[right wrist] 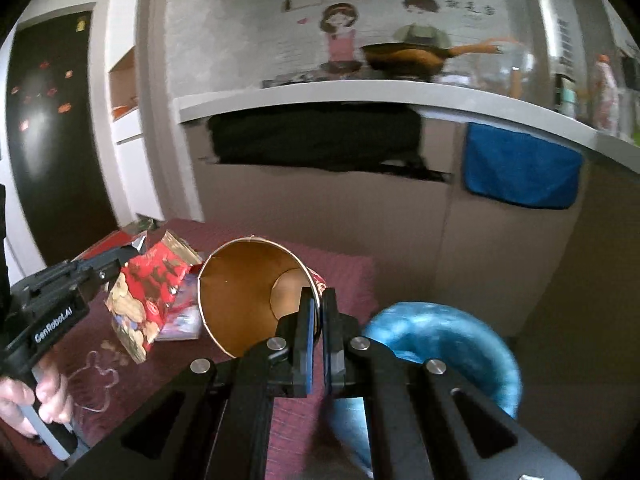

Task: Collect trash
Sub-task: 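Carry snack bag and red cup over the bin and release both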

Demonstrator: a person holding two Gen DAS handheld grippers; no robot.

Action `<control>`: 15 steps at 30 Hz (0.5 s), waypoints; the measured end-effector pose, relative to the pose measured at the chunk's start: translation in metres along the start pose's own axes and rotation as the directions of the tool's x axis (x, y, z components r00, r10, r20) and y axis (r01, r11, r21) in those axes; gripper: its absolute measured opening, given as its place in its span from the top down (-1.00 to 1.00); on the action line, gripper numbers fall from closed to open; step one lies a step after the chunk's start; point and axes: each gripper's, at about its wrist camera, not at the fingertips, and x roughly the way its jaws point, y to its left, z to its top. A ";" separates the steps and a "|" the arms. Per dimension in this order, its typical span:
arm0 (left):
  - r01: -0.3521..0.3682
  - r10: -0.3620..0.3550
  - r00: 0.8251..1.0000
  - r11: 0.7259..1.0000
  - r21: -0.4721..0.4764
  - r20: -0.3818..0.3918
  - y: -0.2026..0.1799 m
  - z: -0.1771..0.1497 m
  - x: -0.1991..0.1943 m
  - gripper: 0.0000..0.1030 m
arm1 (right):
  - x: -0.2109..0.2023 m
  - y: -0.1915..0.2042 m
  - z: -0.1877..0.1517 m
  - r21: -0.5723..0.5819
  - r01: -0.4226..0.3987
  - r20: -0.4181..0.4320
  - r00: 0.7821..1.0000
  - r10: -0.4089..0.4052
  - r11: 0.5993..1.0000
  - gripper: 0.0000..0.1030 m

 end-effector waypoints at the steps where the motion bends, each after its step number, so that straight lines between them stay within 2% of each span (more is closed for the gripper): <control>1: 0.015 -0.015 1.000 1.000 0.010 -0.002 -0.011 0.001 0.005 0.99 | -0.002 -0.008 -0.001 0.007 0.011 0.001 1.000 -0.011 1.000 0.96; 7: 0.071 -0.070 0.997 0.996 0.046 -0.019 -0.056 0.001 0.031 0.99 | -0.009 -0.054 -0.011 0.065 0.081 -0.011 0.997 -0.080 0.995 0.96; 15: 0.111 -0.107 0.991 0.993 0.041 -0.077 -0.085 -0.005 0.071 0.99 | -0.001 -0.101 -0.025 0.126 0.143 -0.041 0.989 -0.139 0.982 0.96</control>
